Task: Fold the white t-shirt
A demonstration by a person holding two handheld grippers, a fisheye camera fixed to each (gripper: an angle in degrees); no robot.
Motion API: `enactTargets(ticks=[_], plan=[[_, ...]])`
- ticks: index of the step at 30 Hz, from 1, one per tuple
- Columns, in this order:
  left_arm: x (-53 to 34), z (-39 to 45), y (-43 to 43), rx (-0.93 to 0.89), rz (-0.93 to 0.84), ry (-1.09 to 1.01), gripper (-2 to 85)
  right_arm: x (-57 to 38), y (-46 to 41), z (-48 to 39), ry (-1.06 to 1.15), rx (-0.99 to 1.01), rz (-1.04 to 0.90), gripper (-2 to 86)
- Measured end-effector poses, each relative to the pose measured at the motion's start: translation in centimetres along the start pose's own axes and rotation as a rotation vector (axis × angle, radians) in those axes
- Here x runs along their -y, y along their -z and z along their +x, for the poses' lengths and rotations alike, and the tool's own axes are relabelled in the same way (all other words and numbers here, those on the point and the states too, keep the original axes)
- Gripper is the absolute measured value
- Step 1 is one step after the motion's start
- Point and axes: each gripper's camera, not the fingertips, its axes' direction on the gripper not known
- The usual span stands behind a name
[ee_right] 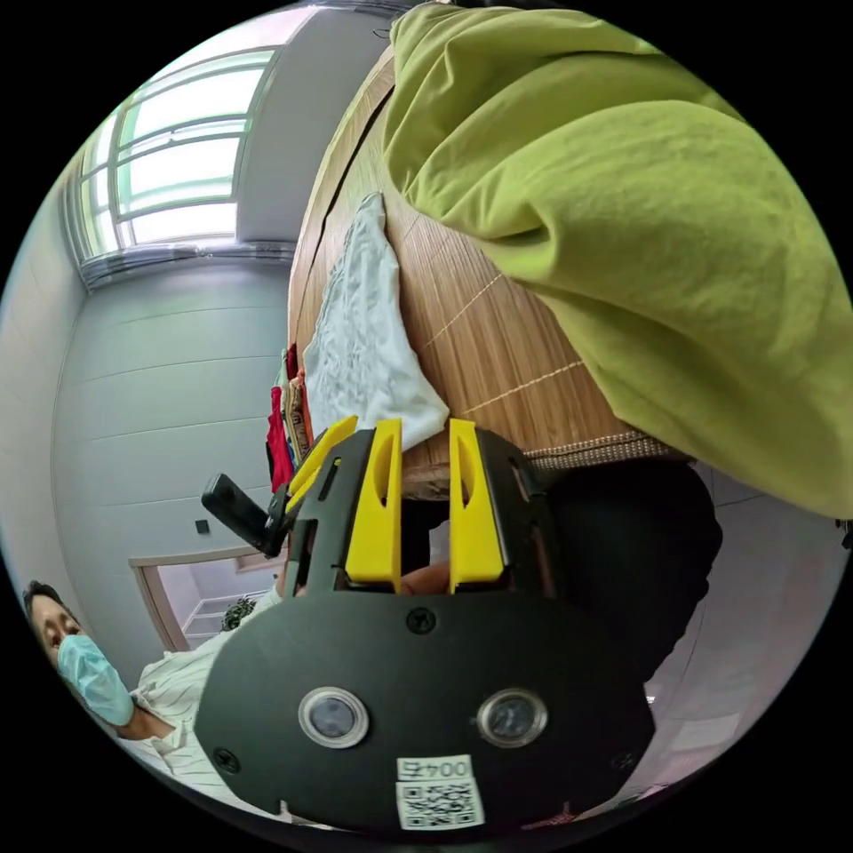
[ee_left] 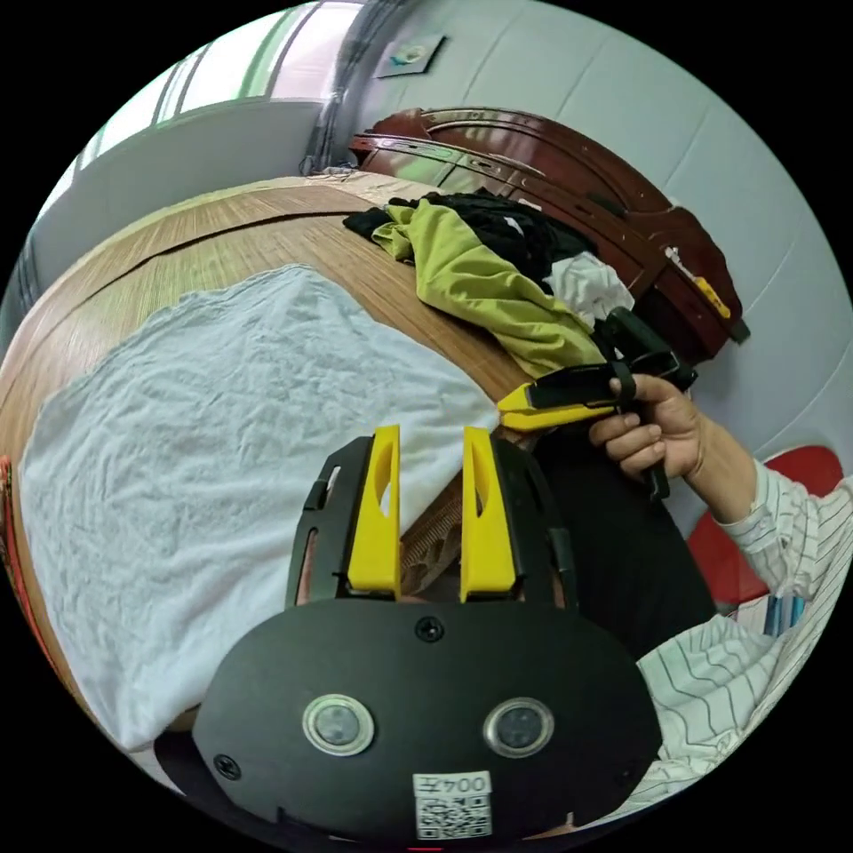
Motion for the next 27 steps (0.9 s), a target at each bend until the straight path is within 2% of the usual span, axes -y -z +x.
enactTargets(ticks=[6,10,12,14,19,23,27], plan=[[1.8,9.7,-0.3,0.157,-0.055,-0.219,14.4,2.1,0.6,-2.2,0.039,-0.068,0.03,1.1],[3.5,15.0,-0.8,0.372,-0.09,-0.306,16.2,2.9,1.4,-5.1,0.124,-0.077,0.022,1.0],[4.3,16.4,-1.3,0.478,-0.114,-0.318,14.7,3.6,1.4,-6.7,0.17,-0.059,0.001,1.5],[4.7,16.9,-0.4,0.573,-0.084,-0.286,6.3,4.2,1.5,-7.5,0.202,-0.031,-0.013,2.3],[4.0,15.6,5.9,0.543,0.063,-0.162,3.2,6.9,3.4,-7.1,0.194,0.007,0.097,10.3],[3.1,14.0,10.7,0.511,0.143,-0.1,2.9,11.9,1.4,-4.8,0.1,0.171,0.001,16.2],[2.3,12.7,13.1,0.508,0.168,-0.099,2.7,16.8,-1.3,-5.0,0.04,0.238,-0.039,18.8]])
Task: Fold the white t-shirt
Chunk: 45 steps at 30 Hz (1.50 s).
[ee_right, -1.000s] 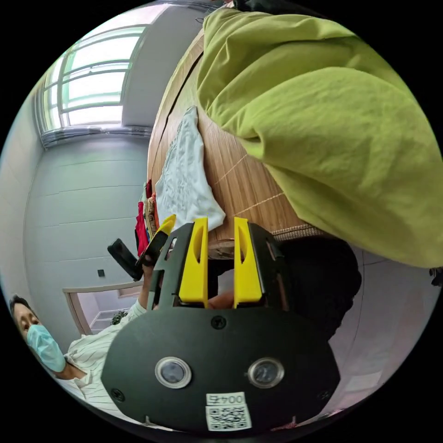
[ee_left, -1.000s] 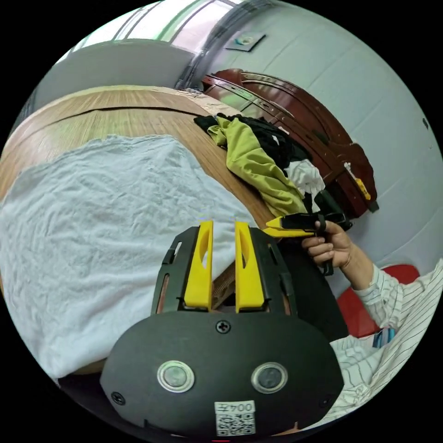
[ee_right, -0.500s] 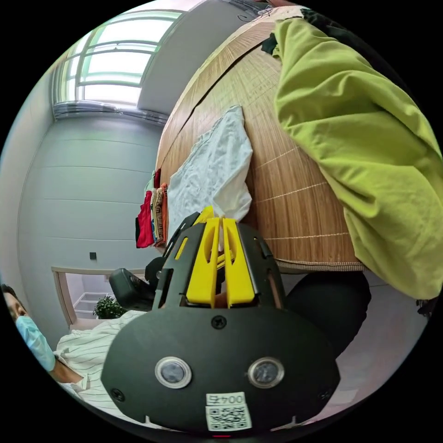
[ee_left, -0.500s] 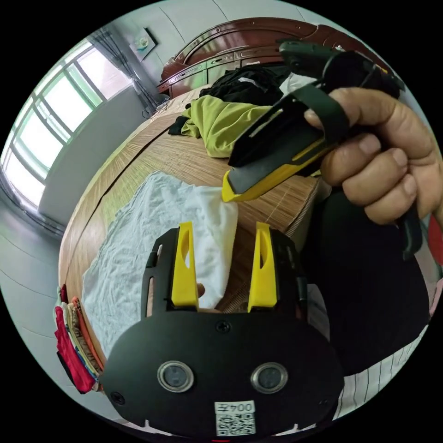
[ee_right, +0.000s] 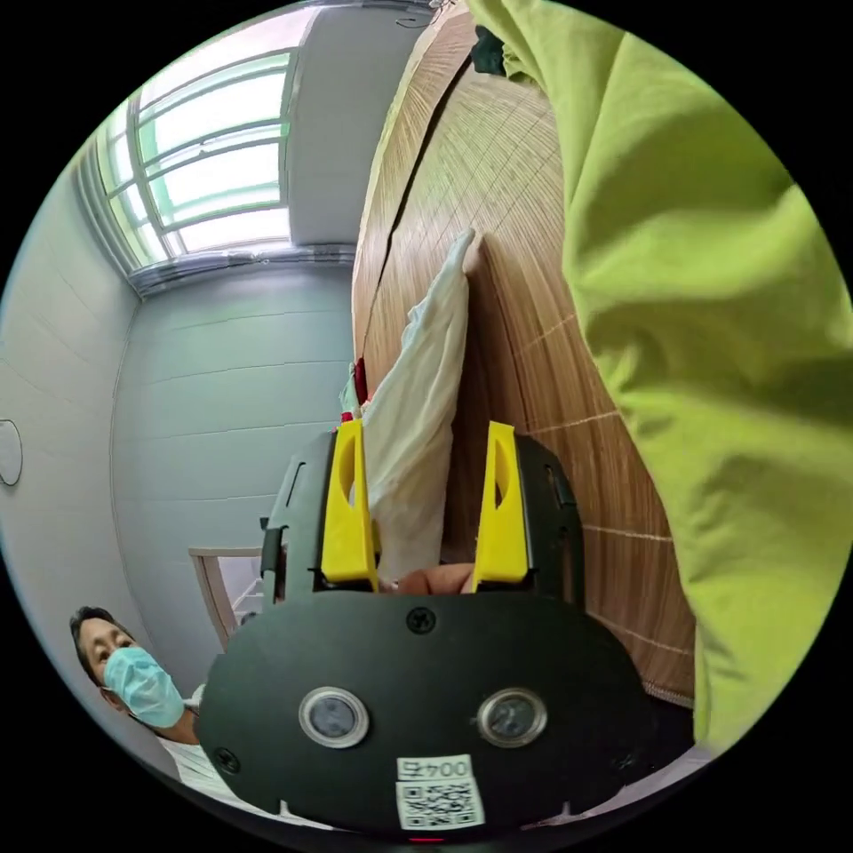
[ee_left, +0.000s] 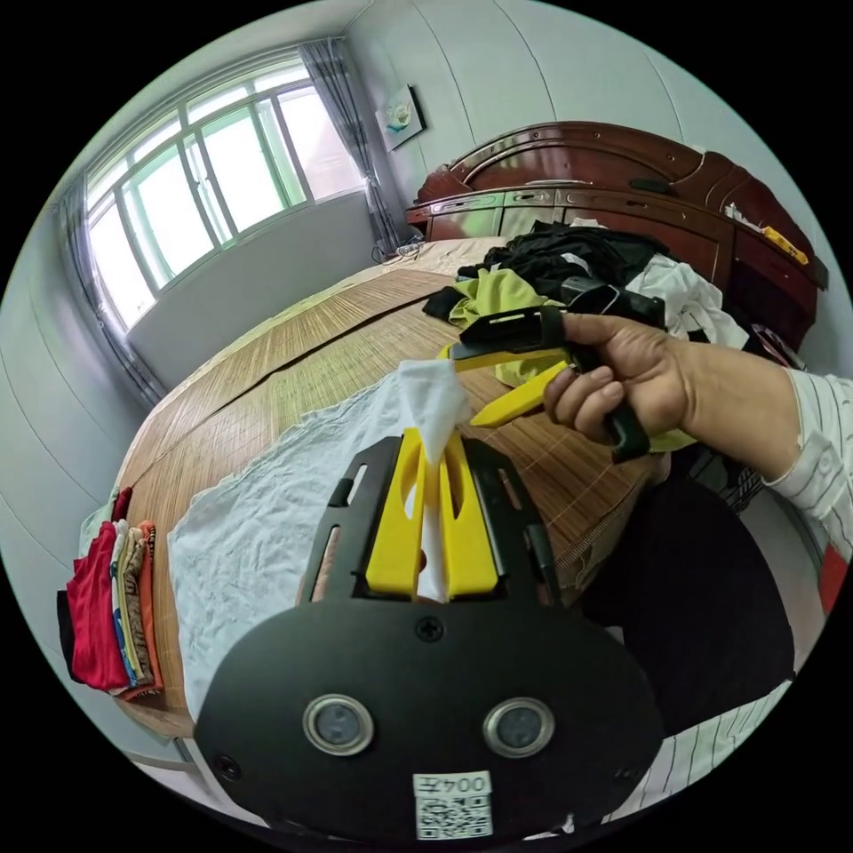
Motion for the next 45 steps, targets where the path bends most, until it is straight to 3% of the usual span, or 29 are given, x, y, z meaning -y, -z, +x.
enactTargets(ticks=[4,7,9,15,22,31,35,45], plan=[[-1.5,-1.3,0.3,-0.014,-0.001,-0.015,2.6,4.2,-2.0,-0.8,-0.034,0.008,-0.016,20.0],[-2.7,-1.9,0.4,-0.036,0.006,-0.015,2.6,7.3,-4.4,-1.6,-0.042,-0.126,-0.08,19.3],[-3.4,-2.5,0.6,-0.043,0.012,-0.009,2.6,9.0,-6.3,-1.5,-0.066,-0.236,-0.13,15.5],[-6.1,-7.0,1.0,-0.053,0.034,0.062,2.5,11.2,-8.8,-2.0,-0.045,-0.243,-0.101,3.7],[-12.4,-18.9,4.4,-0.143,0.09,0.386,2.3,9.6,-13.3,-8.8,0.084,-0.181,-0.085,2.3],[-28.4,-36.5,8.9,-0.366,0.222,0.911,1.7,3.1,-27.8,-22.2,0.305,-0.303,-0.153,1.2],[-37.0,-43.0,8.1,-0.516,0.305,1.157,1.6,-0.4,-36.7,-26.2,0.38,-0.396,-0.185,0.9],[-51.6,-50.6,-0.6,-0.663,0.363,1.451,1.7,-6.5,-57.2,-26.6,0.462,-0.665,-0.22,1.5]])
